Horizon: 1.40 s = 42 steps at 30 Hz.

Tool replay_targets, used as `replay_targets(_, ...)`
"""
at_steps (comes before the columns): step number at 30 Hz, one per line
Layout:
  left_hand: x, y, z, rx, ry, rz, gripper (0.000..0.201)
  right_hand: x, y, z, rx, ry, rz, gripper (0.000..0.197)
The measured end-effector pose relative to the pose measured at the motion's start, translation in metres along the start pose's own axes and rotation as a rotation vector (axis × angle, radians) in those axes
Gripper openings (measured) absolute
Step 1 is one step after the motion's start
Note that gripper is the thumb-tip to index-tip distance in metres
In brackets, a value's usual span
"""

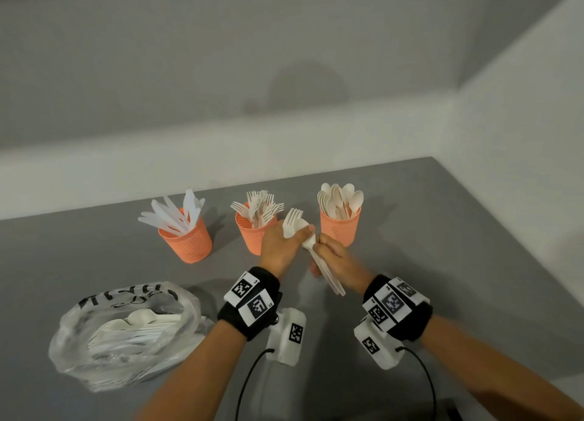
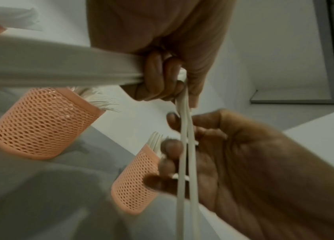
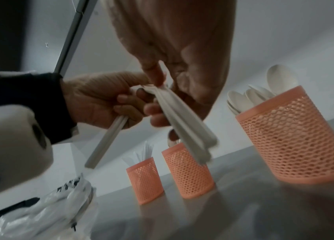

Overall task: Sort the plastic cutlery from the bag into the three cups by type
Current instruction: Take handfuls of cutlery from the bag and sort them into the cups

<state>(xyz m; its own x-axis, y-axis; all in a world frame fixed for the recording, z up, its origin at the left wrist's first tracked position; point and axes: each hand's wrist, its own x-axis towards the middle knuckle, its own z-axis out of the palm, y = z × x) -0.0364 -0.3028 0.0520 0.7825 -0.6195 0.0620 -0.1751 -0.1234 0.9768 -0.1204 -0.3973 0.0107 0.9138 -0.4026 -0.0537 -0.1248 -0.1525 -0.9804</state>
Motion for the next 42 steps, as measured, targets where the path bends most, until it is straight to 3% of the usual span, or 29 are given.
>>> replay_targets(5,0.000,-0.002,0.012,-0.047,-0.009,0.034,0.012,0.009,-0.017,0.000,0.107,0.046,0.021,0.027)
replay_targets(7,0.000,0.003,0.014,-0.073,-0.057,-0.020,0.015,0.014,-0.016,-0.004,0.150,0.086,0.033,0.026)
replay_targets(9,0.006,0.000,0.010,-0.120,-0.078,-0.121,0.015,0.020,-0.019,-0.011,0.221,0.195,0.045,0.017)
replay_targets(10,0.010,-0.002,0.005,-0.158,-0.068,-0.164,0.013,0.024,-0.020,-0.017,0.272,0.263,0.044,0.021)
replay_targets(11,0.015,-0.004,0.000,-0.195,-0.041,-0.186,0.012,0.028,-0.023,-0.024,0.333,0.327,0.030,0.026)
replay_targets(14,0.032,-0.002,-0.024,-0.227,0.086,-0.165,0.022,0.035,-0.045,-0.043,0.511,0.425,-0.086,0.008)
replay_targets(17,0.051,0.012,-0.050,-0.245,0.208,-0.048,0.025,0.048,-0.058,-0.059,0.583,0.549,-0.142,0.023)
replay_targets(22,0.086,0.032,-0.087,-0.385,0.414,0.157,0.029,0.073,-0.055,-0.067,0.498,0.692,-0.239,0.015)
replay_targets(30,0.112,0.000,-0.092,-0.231,0.450,0.197,0.025,0.088,-0.023,-0.062,0.285,0.720,-0.194,0.016)
replay_targets(35,0.108,-0.033,-0.077,-0.085,0.391,0.150,0.035,0.091,0.003,-0.054,0.059,0.666,-0.113,0.027)
replay_targets(39,0.105,-0.052,-0.069,0.063,0.396,0.168,0.054,0.088,0.013,-0.056,-0.250,0.561,-0.209,0.039)
replay_targets(42,0.106,-0.061,-0.069,0.207,0.394,0.231,0.049,0.085,0.010,-0.059,-0.470,0.491,-0.230,0.038)
